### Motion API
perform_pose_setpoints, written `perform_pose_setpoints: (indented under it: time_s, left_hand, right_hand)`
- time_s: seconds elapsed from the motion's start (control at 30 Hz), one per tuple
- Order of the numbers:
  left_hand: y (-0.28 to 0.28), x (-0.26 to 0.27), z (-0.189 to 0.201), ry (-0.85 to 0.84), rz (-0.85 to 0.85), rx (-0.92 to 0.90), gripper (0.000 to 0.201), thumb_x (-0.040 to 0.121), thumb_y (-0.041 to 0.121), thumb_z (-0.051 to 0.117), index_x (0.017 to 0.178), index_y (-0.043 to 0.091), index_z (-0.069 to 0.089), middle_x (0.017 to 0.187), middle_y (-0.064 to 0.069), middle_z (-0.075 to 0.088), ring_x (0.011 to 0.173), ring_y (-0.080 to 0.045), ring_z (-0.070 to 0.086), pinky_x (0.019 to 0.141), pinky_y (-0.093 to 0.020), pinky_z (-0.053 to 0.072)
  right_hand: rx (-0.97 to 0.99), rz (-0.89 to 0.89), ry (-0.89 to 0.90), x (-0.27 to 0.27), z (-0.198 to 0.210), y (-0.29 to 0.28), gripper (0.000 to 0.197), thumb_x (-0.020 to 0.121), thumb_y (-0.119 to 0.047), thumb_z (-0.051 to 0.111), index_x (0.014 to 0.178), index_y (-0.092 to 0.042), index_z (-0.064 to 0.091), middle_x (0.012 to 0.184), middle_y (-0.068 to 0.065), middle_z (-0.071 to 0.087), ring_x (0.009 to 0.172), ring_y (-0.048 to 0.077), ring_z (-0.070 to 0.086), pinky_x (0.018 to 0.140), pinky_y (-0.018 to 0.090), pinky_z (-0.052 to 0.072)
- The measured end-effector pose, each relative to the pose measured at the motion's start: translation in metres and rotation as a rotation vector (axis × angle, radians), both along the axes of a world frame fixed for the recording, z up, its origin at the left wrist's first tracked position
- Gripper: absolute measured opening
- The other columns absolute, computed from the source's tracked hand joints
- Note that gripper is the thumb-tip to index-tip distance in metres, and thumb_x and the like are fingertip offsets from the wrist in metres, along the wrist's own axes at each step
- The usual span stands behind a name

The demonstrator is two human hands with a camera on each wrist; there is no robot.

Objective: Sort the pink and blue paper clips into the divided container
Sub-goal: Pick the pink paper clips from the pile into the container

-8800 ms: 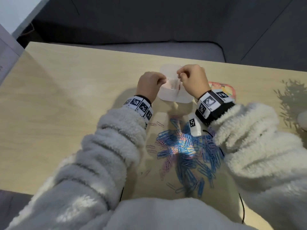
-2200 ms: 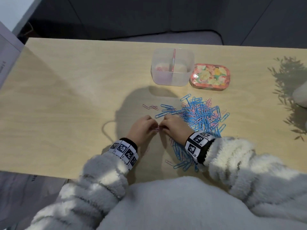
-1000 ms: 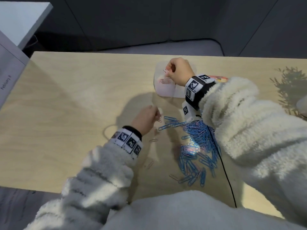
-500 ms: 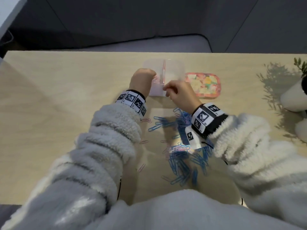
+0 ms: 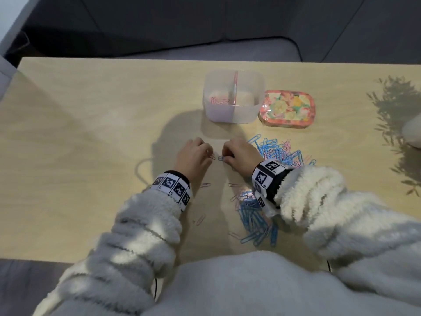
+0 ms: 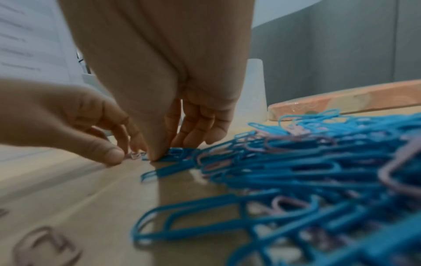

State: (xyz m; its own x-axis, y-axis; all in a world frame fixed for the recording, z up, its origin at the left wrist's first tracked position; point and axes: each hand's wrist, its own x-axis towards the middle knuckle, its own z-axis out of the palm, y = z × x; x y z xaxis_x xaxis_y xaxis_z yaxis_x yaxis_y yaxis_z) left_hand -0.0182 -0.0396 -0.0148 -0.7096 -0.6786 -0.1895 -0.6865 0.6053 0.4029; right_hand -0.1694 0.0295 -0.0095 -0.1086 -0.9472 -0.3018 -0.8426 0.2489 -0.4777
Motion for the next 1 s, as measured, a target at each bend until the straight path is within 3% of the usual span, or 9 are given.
perform_pose_setpoints:
  time_s: [0.07, 0.17, 0.37, 0.53, 0.67, 0.77, 0.87, 1.0]
  left_hand:
    - [0.005, 0.003, -0.003, 0.013, 0.025, 0.001, 0.014, 0.086, 0.021, 0.058, 0.095, 0.01, 0.061, 0.102, -0.009, 0.056, 0.097, -0.027, 0.049, 0.08, -0.042, 0.046]
    - [0.01, 0.006, -0.004, 0.035, 0.052, 0.038, 0.012, 0.087, 0.015, 0.057, 0.092, 0.004, 0.06, 0.098, -0.014, 0.057, 0.095, -0.031, 0.051, 0.078, -0.043, 0.044]
    - [0.031, 0.017, -0.003, 0.059, 0.04, 0.128, 0.01, 0.086, 0.013, 0.057, 0.091, 0.004, 0.061, 0.096, -0.011, 0.057, 0.091, -0.027, 0.054, 0.078, -0.035, 0.043]
    - [0.05, 0.035, -0.002, 0.113, 0.048, 0.106, 0.018, 0.087, 0.02, 0.058, 0.099, 0.008, 0.063, 0.099, -0.008, 0.058, 0.094, -0.023, 0.052, 0.081, -0.029, 0.039]
    - [0.062, 0.047, 0.001, 0.152, 0.098, 0.051, 0.028, 0.081, 0.032, 0.066, 0.1, 0.012, 0.063, 0.099, -0.005, 0.057, 0.094, -0.019, 0.049, 0.084, -0.032, 0.042]
    - [0.076, 0.037, 0.003, 0.086, -0.012, 0.057, 0.028, 0.079, 0.034, 0.067, 0.098, 0.013, 0.063, 0.098, -0.007, 0.058, 0.093, -0.026, 0.052, 0.083, -0.038, 0.044]
    - [0.091, 0.019, 0.001, 0.05, -0.114, 0.04, 0.029, 0.076, 0.038, 0.065, 0.094, 0.015, 0.063, 0.095, -0.009, 0.06, 0.09, -0.031, 0.053, 0.08, -0.039, 0.043]
    - [0.107, 0.001, -0.005, -0.017, -0.151, 0.006, 0.025, 0.082, 0.036, 0.059, 0.099, 0.018, 0.06, 0.102, -0.007, 0.058, 0.098, -0.028, 0.05, 0.081, -0.036, 0.037]
  right_hand:
    - [0.029, 0.003, -0.022, -0.004, 0.0, 0.001, 0.013, 0.083, -0.011, 0.06, 0.094, -0.004, 0.06, 0.104, 0.015, 0.058, 0.099, 0.029, 0.054, 0.075, 0.03, 0.036]
    - [0.068, 0.043, 0.004, -0.006, 0.0, 0.006, 0.015, 0.084, -0.011, 0.058, 0.097, -0.003, 0.059, 0.104, 0.015, 0.059, 0.1, 0.031, 0.054, 0.081, 0.035, 0.042]
    - [0.103, 0.008, 0.114, -0.025, 0.002, 0.016, 0.012, 0.083, -0.006, 0.056, 0.092, -0.005, 0.064, 0.108, 0.017, 0.056, 0.104, 0.035, 0.053, 0.089, 0.045, 0.046]
    - [-0.1, 0.03, 0.144, -0.028, 0.019, 0.043, 0.021, 0.083, -0.01, 0.056, 0.101, -0.007, 0.066, 0.105, 0.015, 0.061, 0.105, 0.034, 0.05, 0.09, 0.042, 0.039]
    - [0.024, 0.199, 0.064, -0.004, 0.018, 0.075, 0.012, 0.078, -0.017, 0.061, 0.087, -0.013, 0.068, 0.09, 0.007, 0.066, 0.093, 0.027, 0.057, 0.082, 0.034, 0.043]
    - [0.07, 0.207, 0.105, 0.0, 0.011, 0.094, 0.018, 0.075, -0.025, 0.067, 0.088, -0.014, 0.061, 0.093, 0.005, 0.061, 0.093, 0.025, 0.054, 0.077, 0.033, 0.037]
    - [0.061, 0.185, 0.073, -0.004, 0.007, 0.113, 0.015, 0.077, -0.019, 0.066, 0.087, -0.01, 0.059, 0.094, 0.009, 0.058, 0.093, 0.029, 0.054, 0.077, 0.036, 0.039]
    - [0.081, 0.125, 0.06, -0.024, 0.005, 0.129, 0.007, 0.08, -0.011, 0.061, 0.087, -0.01, 0.061, 0.095, 0.01, 0.061, 0.097, 0.029, 0.053, 0.084, 0.039, 0.043]
